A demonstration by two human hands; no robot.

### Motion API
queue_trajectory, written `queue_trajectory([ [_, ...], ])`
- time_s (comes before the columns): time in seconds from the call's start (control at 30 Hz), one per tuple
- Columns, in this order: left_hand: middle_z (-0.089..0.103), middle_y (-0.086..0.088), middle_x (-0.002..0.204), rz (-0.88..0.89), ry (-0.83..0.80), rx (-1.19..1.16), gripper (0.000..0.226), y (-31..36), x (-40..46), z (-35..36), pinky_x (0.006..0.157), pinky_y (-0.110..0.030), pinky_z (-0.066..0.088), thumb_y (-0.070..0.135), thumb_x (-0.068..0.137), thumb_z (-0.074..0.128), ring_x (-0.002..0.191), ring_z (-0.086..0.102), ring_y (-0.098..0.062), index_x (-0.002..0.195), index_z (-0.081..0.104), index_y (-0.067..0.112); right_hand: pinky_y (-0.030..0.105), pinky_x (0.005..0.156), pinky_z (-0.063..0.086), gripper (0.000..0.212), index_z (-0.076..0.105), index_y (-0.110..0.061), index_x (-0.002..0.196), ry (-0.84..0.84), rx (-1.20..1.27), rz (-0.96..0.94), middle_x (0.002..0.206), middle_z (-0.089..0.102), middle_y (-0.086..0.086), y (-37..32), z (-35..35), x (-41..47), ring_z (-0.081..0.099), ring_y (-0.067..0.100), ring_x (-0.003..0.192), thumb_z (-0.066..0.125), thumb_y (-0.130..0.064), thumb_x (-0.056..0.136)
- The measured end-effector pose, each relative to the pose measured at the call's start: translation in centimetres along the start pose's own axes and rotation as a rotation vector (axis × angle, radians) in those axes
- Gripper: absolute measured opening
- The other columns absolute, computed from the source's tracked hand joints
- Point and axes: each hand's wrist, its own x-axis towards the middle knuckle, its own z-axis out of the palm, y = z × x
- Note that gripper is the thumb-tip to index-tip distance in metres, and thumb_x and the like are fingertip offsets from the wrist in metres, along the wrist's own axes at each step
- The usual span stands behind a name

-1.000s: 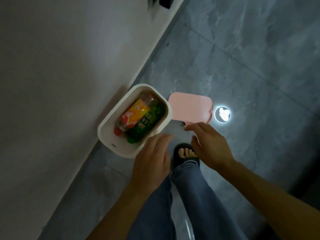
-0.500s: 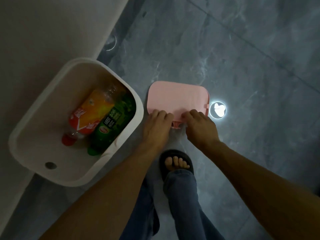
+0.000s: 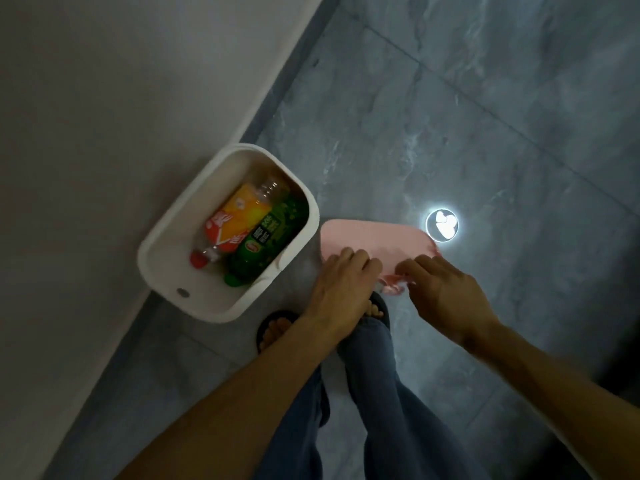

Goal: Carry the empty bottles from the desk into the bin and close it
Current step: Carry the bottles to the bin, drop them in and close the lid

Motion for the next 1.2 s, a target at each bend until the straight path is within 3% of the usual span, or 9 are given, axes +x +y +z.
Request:
queue_trajectory([
  [0.1, 0.058, -0.008, 0.115, 0.0, -0.055, -0.029, 0.03, 2.9, -4.4, -4.6, 0.084, -0.038, 0.041, 0.011, 0.085, 0.063, 0.105, 0.05, -0.026, 0.113, 0.057, 0.015, 0.033, 0.071, 0.06, 0.035, 0.061, -0.025, 0.124, -0.063, 0.039, -0.074, 0.118, 0.065, -0.002, -1.9, -3.9, -4.4, 0.064, 0.018, 0.098, 0.062, -0.033, 0.09],
  [0.2, 0.055, -0.009, 0.123, -0.032, -0.141, -0.01, 0.036, 5.1, -8.8, -9.5, 0.091, -0.038, 0.042, 0.014, 0.087, 0.064, 0.113, 0.049, -0.026, 0.121, 0.053, 0.014, 0.028, 0.07, 0.058, 0.038, 0.063, -0.026, 0.12, -0.056, 0.102, -0.108, 0.113, 0.067, -0.005, -4.9, -8.0, -8.2, 0.064, 0.014, 0.091, 0.056, -0.05, 0.091],
  [0.4, 0.049, -0.008, 0.138, -0.131, -0.22, 0.112, 0.043, 6.0, -16.1, -18.3, 0.108, -0.041, 0.038, 0.024, 0.096, 0.061, 0.127, 0.045, -0.025, 0.135, 0.047, 0.016, 0.034, 0.067, 0.06, 0.035, 0.054, -0.033, 0.12, 0.007, 0.186, -0.186, 0.113, 0.067, -0.004, -12.0, -15.4, -11.5, 0.067, 0.017, 0.089, 0.062, -0.047, 0.089],
  [0.5, 0.051, -0.004, 0.133, -0.173, -0.127, 0.119, 0.04, 4.9, -18.5, -22.2, 0.107, -0.041, 0.037, 0.023, 0.094, 0.062, 0.125, 0.045, -0.023, 0.132, 0.051, 0.021, 0.036, 0.066, 0.061, 0.036, 0.056, -0.03, 0.125, 0.037, 0.251, -0.183, 0.114, 0.067, -0.003, -15.6, -18.1, -11.0, 0.067, 0.017, 0.092, 0.063, -0.04, 0.09],
  [0.63, 0.06, 0.003, 0.12, -0.173, 0.091, 0.144, 0.035, 2.5, -20.3, -25.7, 0.107, -0.04, 0.033, 0.024, 0.086, 0.069, 0.118, 0.049, -0.022, 0.121, 0.063, 0.028, 0.027, 0.076, 0.058, 0.032, 0.064, -0.025, 0.121, 0.135, 0.484, -0.108, 0.108, 0.071, -0.006, -19.5, -19.9, -8.8, 0.068, 0.012, 0.087, 0.05, -0.04, 0.096],
  [0.8, 0.07, -0.004, 0.106, -0.141, 0.179, 0.207, 0.038, -0.9, -19.5, -26.7, 0.115, -0.057, 0.026, 0.008, 0.066, 0.083, 0.111, 0.061, -0.028, 0.101, 0.075, 0.019, 0.03, 0.088, 0.054, 0.032, 0.058, -0.025, 0.13, 0.081, 0.64, 0.014, 0.112, 0.071, -0.004, -22.4, -18.5, -5.1, 0.067, 0.013, 0.098, 0.058, -0.032, 0.099],
  [0.93, 0.063, 0.002, 0.117, -0.093, 0.122, 0.249, 0.033, -3.3, -17.5, -26.4, 0.121, -0.051, 0.011, 0.027, 0.079, 0.079, 0.123, 0.05, -0.023, 0.11, 0.072, 0.026, 0.027, 0.075, 0.057, 0.037, 0.055, -0.026, 0.125, 0.225, 0.574, -0.008, 0.107, 0.071, -0.007, -23.4, -16.8, -3.3, 0.068, 0.01, 0.09, 0.063, -0.041, 0.092],
  [1.03, 0.062, 0.003, 0.12, -0.037, 0.101, 0.287, 0.031, -4.4, -15.8, -26.3, 0.122, -0.05, 0.012, 0.039, 0.08, 0.076, 0.125, 0.047, -0.022, 0.109, 0.071, 0.029, 0.027, 0.069, 0.056, 0.037, 0.056, -0.023, 0.122, 0.275, 0.575, 0.027, 0.102, 0.071, -0.006, -23.9, -15.7, -2.3, 0.068, 0.01, 0.083, 0.064, -0.043, 0.092],
  [1.2, 0.063, -0.008, 0.125, 0.059, 0.16, 0.231, 0.042, -5.8, -14.1, -25.8, 0.117, -0.052, 0.031, 0.02, 0.072, 0.081, 0.128, 0.05, -0.03, 0.113, 0.073, 0.018, 0.019, 0.061, 0.052, 0.029, 0.051, -0.027, 0.116, 0.279, 0.692, 0.151, 0.087, 0.07, -0.006, -24.1, -13.9, -0.9, 0.066, 0.008, 0.074, 0.042, -0.05, 0.099],
])
